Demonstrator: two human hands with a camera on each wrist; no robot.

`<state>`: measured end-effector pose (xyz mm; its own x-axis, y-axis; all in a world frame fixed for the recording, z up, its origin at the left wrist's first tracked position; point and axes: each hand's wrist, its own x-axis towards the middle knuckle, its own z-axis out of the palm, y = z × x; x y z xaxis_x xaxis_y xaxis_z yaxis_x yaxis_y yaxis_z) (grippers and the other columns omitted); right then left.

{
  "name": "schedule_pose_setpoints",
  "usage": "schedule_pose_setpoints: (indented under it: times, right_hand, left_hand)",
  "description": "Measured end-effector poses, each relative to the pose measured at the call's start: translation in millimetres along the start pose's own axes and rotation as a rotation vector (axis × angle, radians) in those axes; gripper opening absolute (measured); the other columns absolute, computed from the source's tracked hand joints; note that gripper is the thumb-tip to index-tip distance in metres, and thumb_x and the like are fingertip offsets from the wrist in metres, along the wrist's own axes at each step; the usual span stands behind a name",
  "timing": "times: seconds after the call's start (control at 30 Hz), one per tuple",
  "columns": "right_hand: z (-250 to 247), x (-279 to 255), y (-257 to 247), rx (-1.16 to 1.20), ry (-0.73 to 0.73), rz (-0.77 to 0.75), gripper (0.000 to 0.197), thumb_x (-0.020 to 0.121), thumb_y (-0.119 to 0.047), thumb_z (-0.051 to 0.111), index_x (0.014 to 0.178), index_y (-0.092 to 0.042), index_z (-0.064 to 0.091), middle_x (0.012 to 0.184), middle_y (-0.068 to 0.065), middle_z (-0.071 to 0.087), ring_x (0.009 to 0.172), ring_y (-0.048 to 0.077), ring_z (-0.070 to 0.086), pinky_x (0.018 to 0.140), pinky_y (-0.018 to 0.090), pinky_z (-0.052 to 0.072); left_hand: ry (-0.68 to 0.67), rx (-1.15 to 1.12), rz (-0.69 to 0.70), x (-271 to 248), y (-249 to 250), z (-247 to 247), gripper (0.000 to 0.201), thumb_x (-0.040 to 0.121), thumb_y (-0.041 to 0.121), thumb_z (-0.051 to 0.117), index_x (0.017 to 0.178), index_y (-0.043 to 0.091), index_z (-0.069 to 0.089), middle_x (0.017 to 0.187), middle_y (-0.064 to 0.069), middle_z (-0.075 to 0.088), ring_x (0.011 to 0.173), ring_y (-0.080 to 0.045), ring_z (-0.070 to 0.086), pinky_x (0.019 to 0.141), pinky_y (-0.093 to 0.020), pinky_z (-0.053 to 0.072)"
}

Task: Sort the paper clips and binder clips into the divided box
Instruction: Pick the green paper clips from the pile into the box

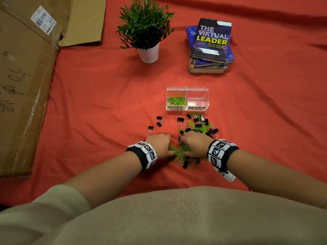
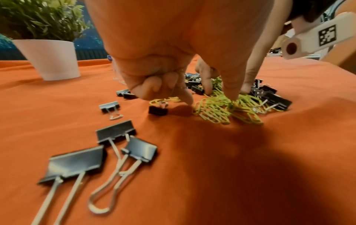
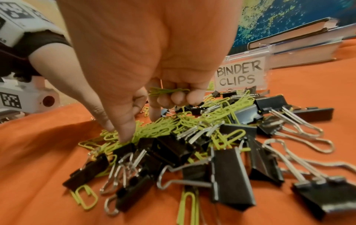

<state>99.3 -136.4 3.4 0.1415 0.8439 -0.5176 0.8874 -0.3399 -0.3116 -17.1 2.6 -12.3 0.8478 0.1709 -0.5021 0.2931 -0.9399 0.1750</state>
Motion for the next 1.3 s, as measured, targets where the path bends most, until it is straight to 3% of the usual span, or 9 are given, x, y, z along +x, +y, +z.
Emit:
schedule_pose_setpoints:
  times: [0.33,0.5,0.67,0.77,0.83,0.93,1.07,1.2,1.3]
  right_hand:
    - [5.0,0.4,5.6,0.144,-0.016,0.035,0.027,0.087,-0.028,0.063,0.11,-0.014,0.058,0.114,0.005,0.055,0.11,0.022,0.05,0.09,0.035,0.044]
    - [2.1,7.3,6.2,0.288,-0.014,0.1,0.012,0.088,-0.022,0.062,0.091,-0.01,0.061,0.094,0.0,0.05,0.087,0.016,0.05,0.077,0.026,0.041]
    - [-28.5,7.7,12.7,0.507,-0.029,0.172,0.016,0.093,-0.028,0.055,0.094,-0.014,0.062,0.081,-0.005,0.059,0.065,0.006,0.052,0.058,0.02,0.043]
    - [-53.0,10.4,22.3,0.679,0.011,0.221,0.021,0.094,-0.035,0.053,0.098,-0.018,0.063,0.088,-0.005,0.062,0.068,0.007,0.053,0.064,0.022,0.045]
    - [-72.2,15.5,26.1,0.87,0.066,0.236,0.017,0.093,-0.035,0.053,0.086,-0.022,0.062,0.083,-0.003,0.061,0.07,0.012,0.053,0.072,0.029,0.047]
    - [-101.3,29.1,28.2,1.018,0.189,0.282,0.018,0.094,-0.03,0.052,0.08,-0.021,0.059,0.08,-0.003,0.059,0.068,0.012,0.051,0.07,0.028,0.046]
    - [-123.0,66.8,26.9,0.704,0.339,0.368,0.022,0.095,-0.027,0.052,0.081,-0.011,0.058,0.074,0.006,0.057,0.071,0.02,0.053,0.059,0.025,0.043]
    - [-114.8,98.9,20.2,0.363,0.285,0.413,0.016,0.092,-0.017,0.052,0.099,-0.005,0.061,0.104,0.015,0.065,0.098,0.032,0.061,0.079,0.033,0.046]
    - [-106.4,99.8,18.7,0.314,0.313,0.376,0.024,0.089,-0.007,0.053,0.112,-0.005,0.06,0.114,0.017,0.064,0.103,0.032,0.061,0.083,0.032,0.048]
  left_hand:
    - [-0.074,0.071,0.091,-4.9,7.4,0.3,0.04,0.091,0.036,0.055,0.116,0.005,0.047,0.119,-0.017,0.059,0.109,-0.035,0.058,0.084,-0.042,0.049]
    - [-0.098,0.084,0.082,-5.5,11.0,-1.5,0.032,0.092,0.023,0.049,0.117,0.003,0.048,0.12,-0.018,0.058,0.11,-0.035,0.057,0.082,-0.042,0.048]
    - [-0.111,-0.001,0.042,-4.2,8.8,-2.8,0.032,0.09,0.02,0.05,0.117,0.002,0.048,0.122,-0.018,0.055,0.113,-0.035,0.055,0.089,-0.042,0.045]
    - [-0.079,-0.125,0.02,-3.5,2.7,-4.8,0.03,0.091,0.021,0.049,0.113,0.001,0.049,0.119,-0.018,0.053,0.109,-0.035,0.056,0.089,-0.041,0.044]
    - [-0.063,-0.21,0.018,-2.7,-2.0,-6.0,0.026,0.091,0.022,0.049,0.108,0.001,0.049,0.114,-0.018,0.054,0.104,-0.036,0.056,0.086,-0.04,0.043]
    - [-0.05,-0.303,0.003,-2.8,-7.0,-8.6,0.022,0.092,0.021,0.05,0.102,0.002,0.051,0.105,-0.019,0.059,0.096,-0.035,0.057,0.078,-0.037,0.043]
    - [-0.012,-0.401,-0.047,-3.3,-9.4,-13.4,0.018,0.092,0.021,0.051,0.097,0.004,0.054,0.096,-0.017,0.063,0.087,-0.031,0.06,0.068,-0.032,0.043]
    - [0.021,-0.459,-0.037,0.1,-13.1,-22.7,0.012,0.091,0.02,0.052,0.092,0.008,0.05,0.088,-0.014,0.059,0.081,-0.027,0.056,0.067,-0.031,0.038]
    - [0.041,-0.463,-0.004,5.7,-16.0,-39.8,0.01,0.091,0.018,0.052,0.091,0.009,0.048,0.085,-0.011,0.055,0.077,-0.023,0.05,0.067,-0.031,0.036]
